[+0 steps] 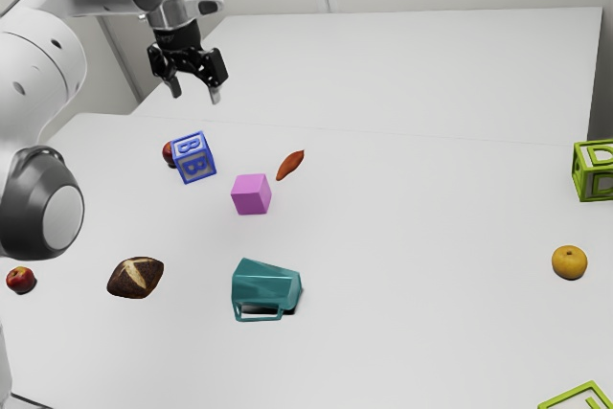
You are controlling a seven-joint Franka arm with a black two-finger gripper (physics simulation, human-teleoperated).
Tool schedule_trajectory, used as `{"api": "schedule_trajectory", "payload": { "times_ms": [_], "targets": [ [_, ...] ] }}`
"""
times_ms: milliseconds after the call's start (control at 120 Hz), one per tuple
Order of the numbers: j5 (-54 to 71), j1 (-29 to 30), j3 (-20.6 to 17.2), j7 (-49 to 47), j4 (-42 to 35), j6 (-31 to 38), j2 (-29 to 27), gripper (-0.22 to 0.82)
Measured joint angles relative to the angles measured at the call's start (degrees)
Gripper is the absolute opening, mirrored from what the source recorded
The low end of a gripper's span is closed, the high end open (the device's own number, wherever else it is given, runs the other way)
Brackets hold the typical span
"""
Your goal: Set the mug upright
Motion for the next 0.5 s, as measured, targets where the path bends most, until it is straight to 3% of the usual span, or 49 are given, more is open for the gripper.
{"api": "schedule_trajectory", "payload": {
  "times_ms": [308,500],
  "targets": [
    [-5.4,-0.1,-0.1,-0.3,-2.1,0.7,-0.6,0.60],
    [-7.7,-3.5,-2.3,-2.4,-22.8,6.4,-13.3,0.60]
  ]
}}
